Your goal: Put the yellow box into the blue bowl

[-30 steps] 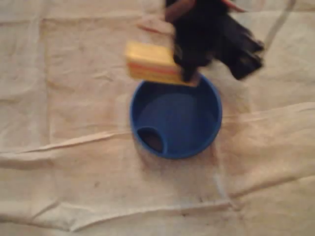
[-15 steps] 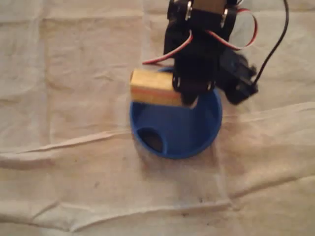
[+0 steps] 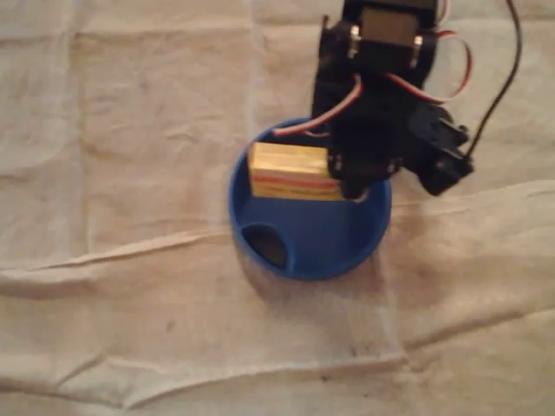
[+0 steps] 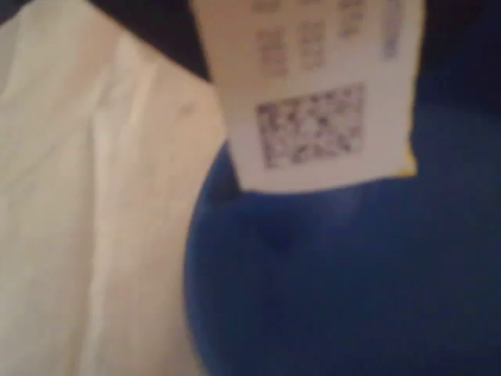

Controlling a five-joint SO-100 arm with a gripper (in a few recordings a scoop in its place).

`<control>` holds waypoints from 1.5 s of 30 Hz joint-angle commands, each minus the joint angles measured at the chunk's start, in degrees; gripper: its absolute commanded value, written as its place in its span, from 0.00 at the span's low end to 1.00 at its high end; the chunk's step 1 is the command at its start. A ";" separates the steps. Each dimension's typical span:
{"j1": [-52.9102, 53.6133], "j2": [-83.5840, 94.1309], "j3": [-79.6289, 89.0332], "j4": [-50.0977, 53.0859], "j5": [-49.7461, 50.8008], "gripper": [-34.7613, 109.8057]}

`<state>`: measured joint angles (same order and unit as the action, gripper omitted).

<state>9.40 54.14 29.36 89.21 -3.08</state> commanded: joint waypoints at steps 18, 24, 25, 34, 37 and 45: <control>0.00 3.25 -3.08 0.26 -0.35 0.44; -1.05 7.38 -3.16 7.38 -0.09 0.39; -1.23 7.82 -3.16 8.44 -0.09 0.37; -3.69 15.47 -2.29 11.60 0.18 0.25; -3.78 19.25 -2.29 11.69 0.18 0.24; -3.78 30.85 -2.20 11.69 0.18 0.24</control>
<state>5.54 74.97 29.36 100.72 -3.08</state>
